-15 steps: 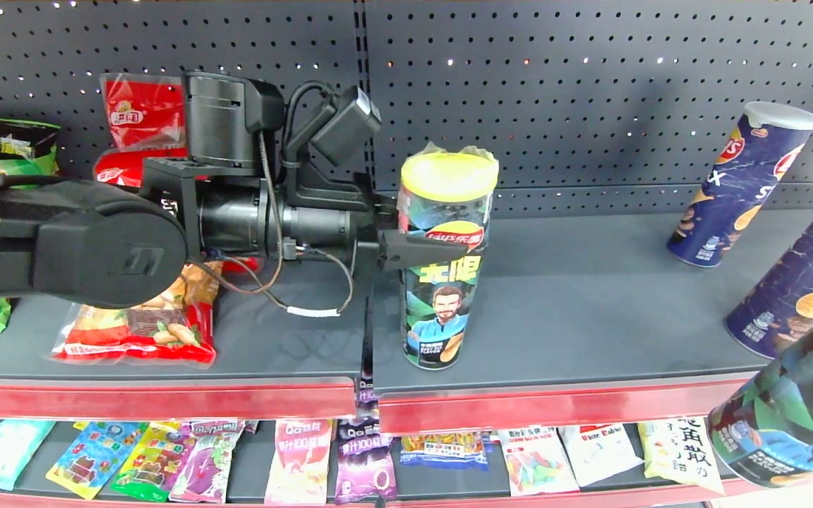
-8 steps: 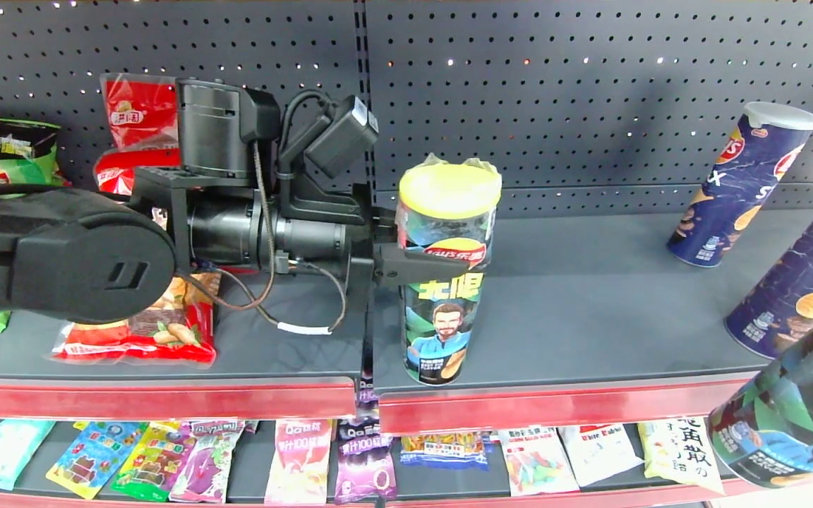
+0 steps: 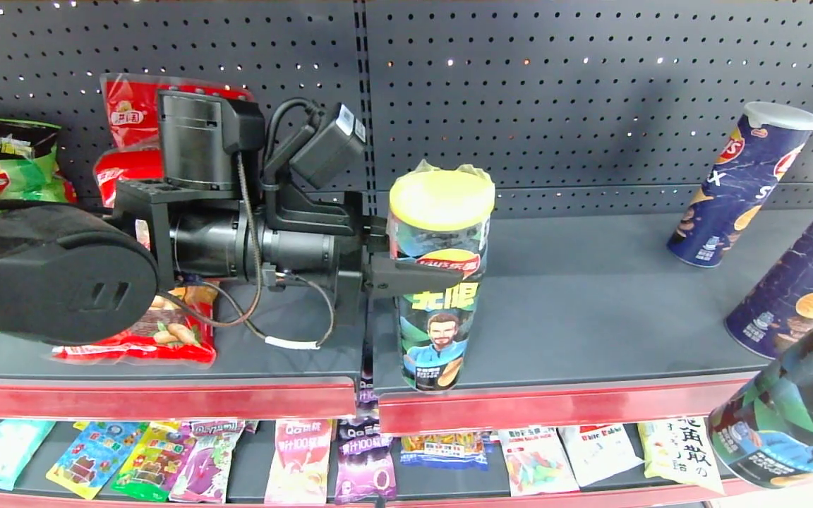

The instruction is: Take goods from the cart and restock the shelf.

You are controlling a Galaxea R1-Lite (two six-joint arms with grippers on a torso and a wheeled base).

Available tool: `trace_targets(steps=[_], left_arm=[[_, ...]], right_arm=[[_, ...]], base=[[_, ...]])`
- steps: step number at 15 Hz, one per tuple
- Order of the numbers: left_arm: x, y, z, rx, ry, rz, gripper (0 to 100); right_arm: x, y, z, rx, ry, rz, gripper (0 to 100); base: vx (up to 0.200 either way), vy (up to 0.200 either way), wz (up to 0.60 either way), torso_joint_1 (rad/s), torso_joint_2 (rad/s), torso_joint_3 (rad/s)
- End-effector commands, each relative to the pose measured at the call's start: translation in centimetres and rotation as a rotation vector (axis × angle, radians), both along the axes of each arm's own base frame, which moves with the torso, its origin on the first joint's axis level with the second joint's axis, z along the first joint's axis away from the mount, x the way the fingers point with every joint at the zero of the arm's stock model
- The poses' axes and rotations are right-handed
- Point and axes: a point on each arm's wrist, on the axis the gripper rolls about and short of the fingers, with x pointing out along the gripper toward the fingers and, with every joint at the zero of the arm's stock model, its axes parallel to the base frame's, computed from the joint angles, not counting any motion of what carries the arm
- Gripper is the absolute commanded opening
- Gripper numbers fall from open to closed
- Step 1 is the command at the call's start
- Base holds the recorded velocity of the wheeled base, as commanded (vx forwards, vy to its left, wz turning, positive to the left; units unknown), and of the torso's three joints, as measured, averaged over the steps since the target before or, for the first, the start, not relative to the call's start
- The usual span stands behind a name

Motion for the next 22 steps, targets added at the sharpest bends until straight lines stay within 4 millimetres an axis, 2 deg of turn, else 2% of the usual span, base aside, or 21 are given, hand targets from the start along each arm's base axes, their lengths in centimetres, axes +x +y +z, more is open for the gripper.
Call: trace_targets(steps=[1, 4, 5, 8, 11, 15, 16, 17, 18, 20, 22], left_arm=[[0.1, -0.1, -0.1, 0.0, 0.001, 0.001, 0], [0.1, -0.1, -0.1, 0.001, 0.0, 0.001, 0], [0.1, -0.1, 0.0, 0.0, -0.002, 0.005, 100], [0.1, 0.1, 0.0, -0.001, -0.002, 0.01, 100], [0.0, 1.6, 0.4, -0.004, -0.012, 0.051, 100], [-2.6, 4.6, -0.1, 0.016, 0.009, 0.121, 100], [-3.0, 5.2, -0.1, 0.017, 0.01, 0.138, 100], [-3.9, 6.5, -0.3, 0.022, 0.012, 0.177, 100], [-4.5, 7.1, -0.4, 0.026, 0.015, 0.206, 100], [-6.1, 9.0, -0.6, 0.053, 0.005, 0.384, 100], [-7.7, 9.9, -0.6, 0.05, 0.026, 0.512, 100]], right_arm=[[0.0, 0.0, 0.0, 0.0, -0.001, 0.001, 0], [0.0, 0.0, 0.0, 0.0, -0.001, 0.001, 0], [0.0, 0.0, 0.0, 0.0, -0.001, 0.001, 0], [0.7, 0.3, 0.4, -0.004, 0.009, 0.009, 0], [3.3, 1.8, 2.1, -0.013, 0.035, 0.075, 0], [8.5, 5.1, 4.6, -0.009, 0.047, 0.148, 0], [9.7, 5.8, 4.6, -0.001, 0.042, 0.151, 0], [11.9, 7.0, 4.3, 0.018, 0.014, 0.153, 0], [13.2, 7.6, 4.0, 0.024, -0.001, 0.153, 0], [16.2, 10.2, 4.1, 0.042, -0.014, 0.189, 0], [19.2, 12.1, 4.1, 0.069, 0.014, 0.192, 0]], base=[[0.0, 0.0, 0.0, 0.0, 0.0, 0.0], [0.0, 0.0, 0.0, 0.0, 0.0, 0.0], [0.0, 0.0, 0.0, 0.0, 0.0, 0.0], [0.0, 0.0, 0.0, 0.0, 0.0, 0.0], [0.0, 0.0, 0.0, 0.0, 0.0, 0.0], [0.0, 0.0, 0.0, 0.0, 0.0, 0.0], [0.0, 0.0, 0.0, 0.0, 0.0, 0.0], [0.0, 0.0, 0.0, 0.0, 0.0, 0.0], [0.0, 0.0, 0.0, 0.0, 0.0, 0.0], [0.0, 0.0, 0.0, 0.0, 0.0, 0.0], [0.0, 0.0, 0.0, 0.0, 0.0, 0.0]])
